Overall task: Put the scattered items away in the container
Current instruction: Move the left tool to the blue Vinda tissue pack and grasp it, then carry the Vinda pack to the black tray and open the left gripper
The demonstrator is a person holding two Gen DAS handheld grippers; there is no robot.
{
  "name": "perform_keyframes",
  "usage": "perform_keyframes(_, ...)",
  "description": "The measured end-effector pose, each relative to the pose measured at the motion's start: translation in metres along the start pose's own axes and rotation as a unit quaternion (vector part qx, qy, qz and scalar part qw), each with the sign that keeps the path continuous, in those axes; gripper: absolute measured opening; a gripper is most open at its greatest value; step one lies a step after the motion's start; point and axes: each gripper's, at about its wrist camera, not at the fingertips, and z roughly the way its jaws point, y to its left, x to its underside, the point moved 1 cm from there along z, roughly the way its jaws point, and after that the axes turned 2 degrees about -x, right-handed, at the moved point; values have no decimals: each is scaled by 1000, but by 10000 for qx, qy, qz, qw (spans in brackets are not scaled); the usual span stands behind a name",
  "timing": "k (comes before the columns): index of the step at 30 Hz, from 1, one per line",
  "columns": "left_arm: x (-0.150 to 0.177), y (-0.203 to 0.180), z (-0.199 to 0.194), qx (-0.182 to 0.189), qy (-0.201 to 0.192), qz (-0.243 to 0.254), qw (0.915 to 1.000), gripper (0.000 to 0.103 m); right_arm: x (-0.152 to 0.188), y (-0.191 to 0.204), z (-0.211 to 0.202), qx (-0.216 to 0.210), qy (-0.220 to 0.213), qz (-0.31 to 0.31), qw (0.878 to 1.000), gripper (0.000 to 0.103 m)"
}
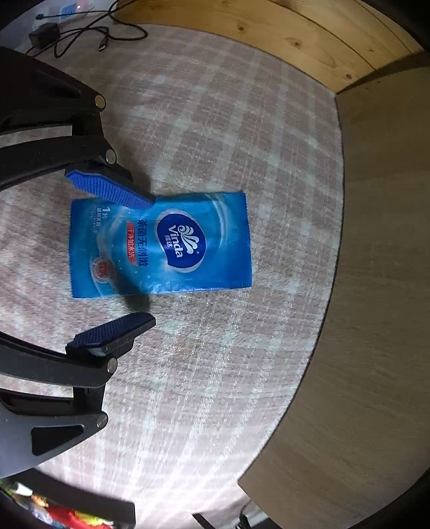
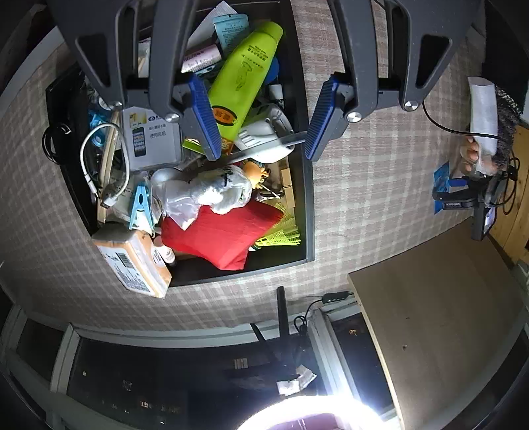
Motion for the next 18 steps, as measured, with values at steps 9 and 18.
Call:
perform_keyframes(9, 7, 7, 2, 58, -147, -45, 9999, 48, 3, -11, -1, -12, -12, 213, 9998, 52)
perform_keyframes(18, 27, 12, -3, 154, -196, 34, 9997, 9, 7, -23, -11, -58, -142, 424, 9990, 52)
